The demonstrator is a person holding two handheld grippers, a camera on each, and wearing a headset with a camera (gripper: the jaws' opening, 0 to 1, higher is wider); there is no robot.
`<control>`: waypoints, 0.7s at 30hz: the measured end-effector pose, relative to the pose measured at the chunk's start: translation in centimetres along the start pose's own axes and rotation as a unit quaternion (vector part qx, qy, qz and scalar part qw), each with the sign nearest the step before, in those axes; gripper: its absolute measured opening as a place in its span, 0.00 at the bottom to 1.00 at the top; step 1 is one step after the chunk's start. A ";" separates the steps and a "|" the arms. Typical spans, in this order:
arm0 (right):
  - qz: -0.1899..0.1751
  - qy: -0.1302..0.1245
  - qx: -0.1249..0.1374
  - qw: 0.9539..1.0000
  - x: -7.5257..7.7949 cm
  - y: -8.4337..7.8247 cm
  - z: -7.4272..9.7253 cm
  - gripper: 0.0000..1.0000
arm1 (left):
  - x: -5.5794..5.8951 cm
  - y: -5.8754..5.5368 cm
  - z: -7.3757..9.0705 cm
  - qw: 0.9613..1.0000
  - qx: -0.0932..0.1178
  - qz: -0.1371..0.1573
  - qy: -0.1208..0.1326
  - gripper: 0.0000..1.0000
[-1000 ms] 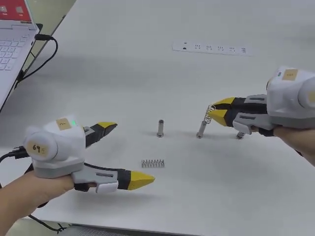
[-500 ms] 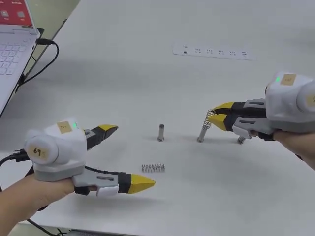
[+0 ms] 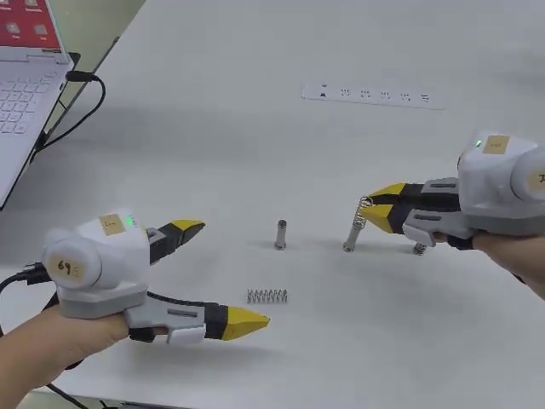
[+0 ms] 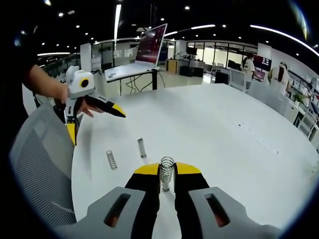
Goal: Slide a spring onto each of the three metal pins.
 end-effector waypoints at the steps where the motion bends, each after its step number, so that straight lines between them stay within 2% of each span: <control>1: 0.001 0.000 -0.001 1.000 0.0 0.0 0.0 0.07 | 0.0 0.0 0.0 1.000 -0.001 0.000 0.000 0.98; 21: -0.008 0.001 0.000 1.000 0.1 -0.4 -0.2 0.07 | 0.1 -0.4 0.0 1.000 -0.003 0.003 0.000 0.98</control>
Point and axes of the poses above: the centre of the closed fingertips' face, and the gripper's own axes: z roughly backward along the fingers, x roughly to its right, y roughly out of its top, the point moved 10 cm from there along z, roughly backward along the fingers, and after that the axes turned 4 degrees about -x, right-handed, at the moved point
